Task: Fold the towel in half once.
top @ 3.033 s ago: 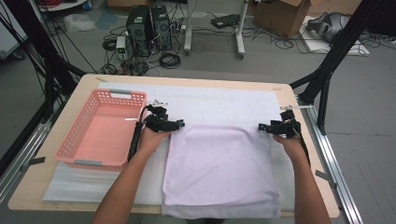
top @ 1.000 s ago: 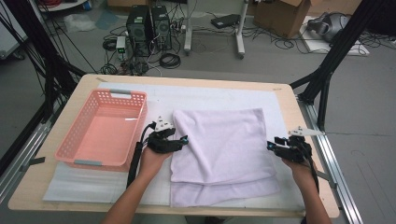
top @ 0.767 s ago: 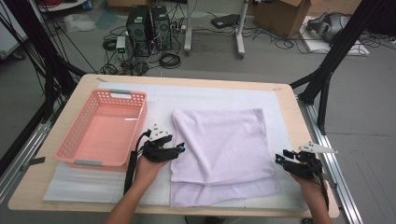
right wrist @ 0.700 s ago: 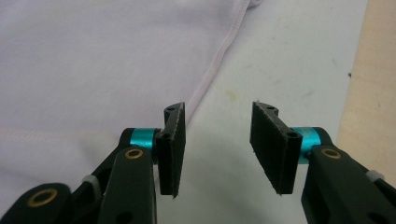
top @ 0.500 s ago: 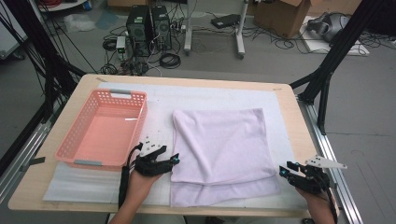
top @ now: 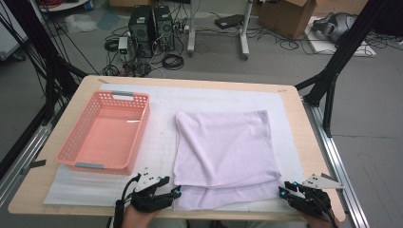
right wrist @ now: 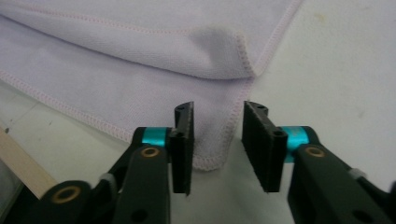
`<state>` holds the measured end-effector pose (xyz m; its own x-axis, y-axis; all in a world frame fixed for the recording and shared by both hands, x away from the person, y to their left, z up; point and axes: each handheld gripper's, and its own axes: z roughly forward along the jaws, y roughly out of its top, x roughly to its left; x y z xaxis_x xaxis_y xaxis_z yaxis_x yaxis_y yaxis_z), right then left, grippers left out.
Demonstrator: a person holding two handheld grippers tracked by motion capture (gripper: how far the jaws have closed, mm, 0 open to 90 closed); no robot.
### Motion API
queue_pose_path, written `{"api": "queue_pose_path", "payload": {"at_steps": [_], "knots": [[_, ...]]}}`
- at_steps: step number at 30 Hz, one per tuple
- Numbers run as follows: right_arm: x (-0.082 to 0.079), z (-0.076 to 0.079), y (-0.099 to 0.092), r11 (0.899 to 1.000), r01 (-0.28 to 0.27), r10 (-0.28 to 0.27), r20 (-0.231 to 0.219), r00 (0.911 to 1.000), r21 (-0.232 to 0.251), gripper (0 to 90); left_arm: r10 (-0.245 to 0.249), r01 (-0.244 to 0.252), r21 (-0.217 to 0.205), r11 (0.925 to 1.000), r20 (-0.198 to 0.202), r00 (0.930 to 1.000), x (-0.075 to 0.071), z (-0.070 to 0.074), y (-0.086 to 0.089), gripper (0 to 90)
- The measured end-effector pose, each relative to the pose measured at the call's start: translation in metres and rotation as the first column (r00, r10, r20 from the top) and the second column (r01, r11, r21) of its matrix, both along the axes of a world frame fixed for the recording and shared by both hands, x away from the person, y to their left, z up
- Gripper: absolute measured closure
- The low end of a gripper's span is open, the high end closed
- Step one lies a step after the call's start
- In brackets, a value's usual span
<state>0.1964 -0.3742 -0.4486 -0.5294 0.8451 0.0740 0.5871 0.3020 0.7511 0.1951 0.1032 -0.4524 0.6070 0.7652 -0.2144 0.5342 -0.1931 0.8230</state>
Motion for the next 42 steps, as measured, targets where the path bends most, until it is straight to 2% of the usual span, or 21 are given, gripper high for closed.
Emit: {"api": "queue_pose_path", "payload": {"at_steps": [2, 5, 6, 7, 8, 9, 10, 11, 13, 15, 18, 23, 26, 29, 30, 32, 33, 35, 38, 40, 42], "knots": [[-0.001, 0.000, 0.000, 1.000, 0.010, -0.010, 0.001, 0.9999, 0.004, 70.8, -0.006, 0.006, 0.020, 0.9998, -0.008, 1.0000, -0.004, -0.003, -0.003, 44.3], [-0.003, 0.000, 0.000, 1.000, 0.010, -0.010, 0.001, 0.9999, 0.001, 77.0, 0.005, -0.007, 0.049, 0.9988, 0.026, 0.9997, -0.010, -0.006, -0.010, 43.6], [-0.002, 0.000, 0.000, 1.000, 0.004, -0.004, -0.001, 1.0000, 0.001, 82.2, 0.014, -0.017, 0.061, 0.9980, 0.039, 0.9992, -0.012, -0.006, -0.012, 45.6], [-0.003, 0.000, 0.001, 1.000, -0.006, 0.006, -0.011, 0.9999, 0.015, 85.6, 0.022, -0.028, 0.088, 0.9958, 0.067, 0.9975, -0.015, -0.007, -0.015, 51.9], [-0.003, 0.000, 0.002, 1.000, -0.005, 0.005, -0.008, 1.0000, 0.005, 86.2, 0.032, -0.045, 0.127, 0.9908, 0.108, 0.9936, -0.018, -0.009, -0.017, 59.0], [-0.003, 0.001, 0.003, 1.000, -0.003, 0.003, -0.010, 0.9999, 0.001, 86.7, 0.027, -0.041, 0.123, 0.9915, 0.108, 0.9938, -0.018, -0.008, -0.017, 66.3], [-0.003, 0.001, 0.003, 1.000, -0.002, 0.002, -0.010, 0.9999, -0.003, 87.0, 0.018, -0.027, 0.102, 0.9944, 0.087, 0.9960, -0.018, -0.007, -0.016, 79.1], [-0.004, 0.002, 0.003, 1.000, -0.008, 0.007, -0.009, 0.9999, -0.009, 87.2, 0.017, -0.026, 0.109, 0.9937, 0.084, 0.9964, -0.018, -0.007, -0.016, 85.3], [-0.006, 0.004, 0.003, 1.000, -0.012, 0.012, -0.014, 0.9998, -0.007, 87.4, 0.012, -0.018, 0.097, 0.9951, 0.066, 0.9978, -0.018, -0.005, -0.014, 86.1], [-0.011, 0.008, 0.000, 1.000, -0.016, 0.016, -0.011, 0.9998, 0.005, 87.4, 0.024, -0.027, 0.061, 0.9978, 0.049, 0.9985, -0.018, -0.002, -0.007, 86.2], [-0.020, 0.014, -0.004, 1.000, -0.019, 0.019, -0.005, 0.9998, 0.022, 87.4, 0.025, -0.027, 0.030, 0.9992, 0.046, 0.9986, -0.022, 0.004, 0.001, 86.2], [-0.038, 0.020, -0.001, 0.999, -0.049, 0.049, -0.019, 0.9986, 0.014, 87.3, 0.015, -0.015, 0.014, 0.9998, 0.042, 0.9990, -0.032, 0.008, 0.009, 86.1], [-0.048, 0.024, -0.003, 0.998, -0.052, 0.053, -0.027, 0.9982, 0.032, 87.4, 0.002, -0.003, 0.007, 1.0000, 0.035, 0.9994, -0.039, 0.010, 0.016, 86.0], [-0.056, 0.022, -0.004, 0.998, -0.063, 0.065, -0.070, 0.9954, 0.030, 87.1, -0.017, 0.017, 0.019, 0.9997, 0.016, 0.9997, -0.045, 0.009, 0.019, 89.0], [-0.057, 0.021, -0.005, 0.998, -0.063, 0.065, -0.081, 0.9946, 0.026, 85.9, -0.025, 0.024, 0.035, 0.9991, 0.005, 0.9997, -0.048, 0.006, 0.023, 88.8], [-0.058, 0.020, -0.007, 0.997, -0.054, 0.059, -0.074, 0.9955, 0.059, 80.7, -0.007, 0.007, 0.016, 0.9999, 0.002, 1.0000, -0.046, 0.006, 0.027, 76.9], [-0.057, 0.022, -0.008, 0.996, -0.054, 0.058, -0.058, 0.9966, 0.069, 77.4, 0.004, -0.004, 0.008, 1.0000, 0.015, 0.9999, -0.044, 0.008, 0.027, 73.2], [-0.054, 0.026, -0.006, 0.996, -0.036, 0.037, -0.004, 0.9993, 0.077, 63.2, 0.023, -0.023, -0.002, 0.9997, 0.043, 0.9988, -0.038, 0.010, 0.026, 62.9], [-0.043, 0.028, -0.001, 0.996, -0.036, 0.030, 0.063, 0.9975, 0.087, 53.8, 0.035, -0.034, -0.017, 0.9993, 0.083, 0.9959, -0.025, 0.012, 0.019, 50.7], [-0.032, 0.027, 0.004, 0.995, -0.044, 0.036, 0.076, 0.9964, 0.093, 51.8, 0.015, -0.013, -0.022, 0.9997, 0.094, 0.9955, -0.017, 0.012, 0.013, 49.5], [-0.021, 0.024, 0.011, 0.995, -0.052, 0.046, 0.075, 0.9961, 0.089, 48.6, -0.006, 0.007, -0.012, 0.9999, 0.087, 0.9962, -0.011, 0.009, 0.006, 47.6]]}}
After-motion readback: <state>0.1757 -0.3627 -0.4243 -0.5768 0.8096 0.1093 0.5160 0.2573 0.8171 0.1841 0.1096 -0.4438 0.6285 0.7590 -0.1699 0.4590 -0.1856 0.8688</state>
